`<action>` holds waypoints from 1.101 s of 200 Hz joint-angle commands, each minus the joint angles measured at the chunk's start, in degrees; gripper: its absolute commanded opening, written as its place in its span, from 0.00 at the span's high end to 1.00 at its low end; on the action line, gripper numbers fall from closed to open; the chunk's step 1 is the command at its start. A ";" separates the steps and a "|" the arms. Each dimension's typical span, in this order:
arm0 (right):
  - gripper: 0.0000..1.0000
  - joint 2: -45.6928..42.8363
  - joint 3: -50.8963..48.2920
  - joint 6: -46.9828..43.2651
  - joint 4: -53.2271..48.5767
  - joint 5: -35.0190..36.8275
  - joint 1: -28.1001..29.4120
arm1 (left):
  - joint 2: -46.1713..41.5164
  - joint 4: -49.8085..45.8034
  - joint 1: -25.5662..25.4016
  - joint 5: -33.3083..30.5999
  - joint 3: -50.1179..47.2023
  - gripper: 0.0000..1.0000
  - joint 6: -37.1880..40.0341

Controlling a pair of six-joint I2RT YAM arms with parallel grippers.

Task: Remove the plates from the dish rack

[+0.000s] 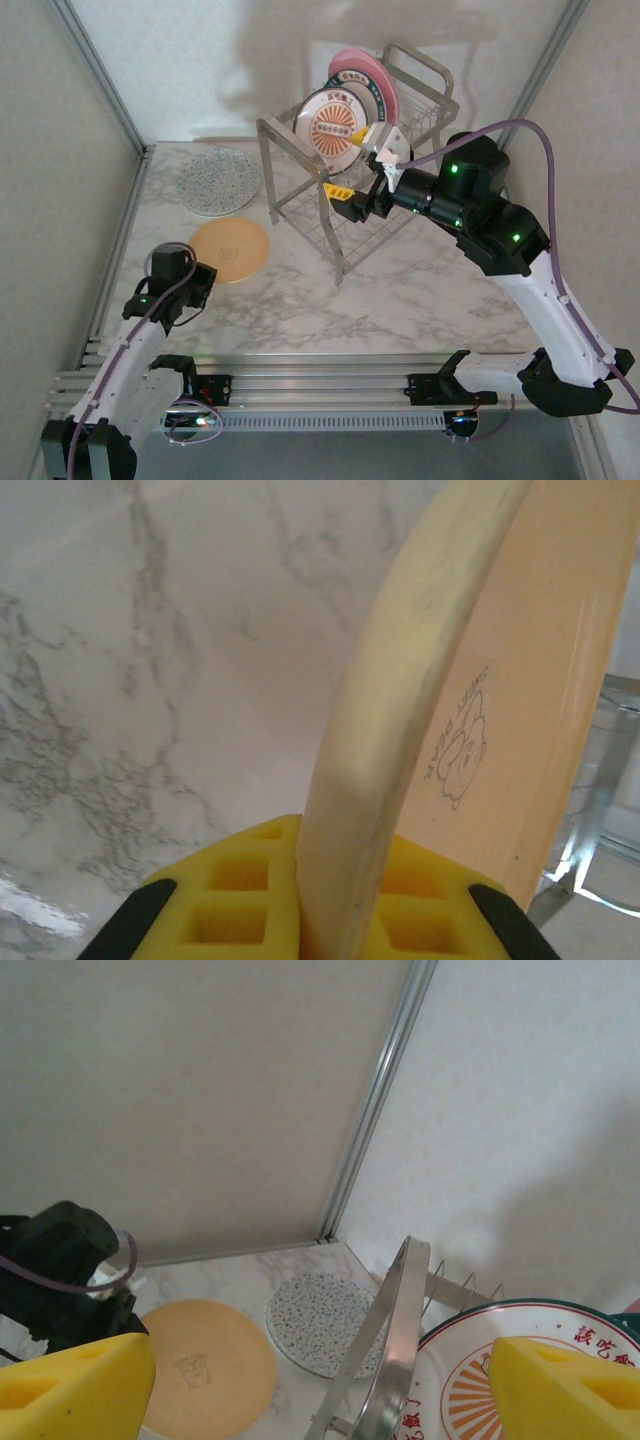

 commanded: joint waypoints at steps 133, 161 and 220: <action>0.13 0.54 -0.53 2.81 -1.30 -0.85 0.97 | 17.27 22.61 1.08 1.98 -6.16 1.00 2.96; 0.13 0.66 -0.27 2.72 -1.32 -0.46 0.97 | 20.01 24.30 1.16 1.79 -6.16 1.00 3.68; 0.13 0.56 -0.35 2.70 -1.58 0.62 0.97 | 23.15 23.21 1.28 1.27 -4.92 0.86 4.60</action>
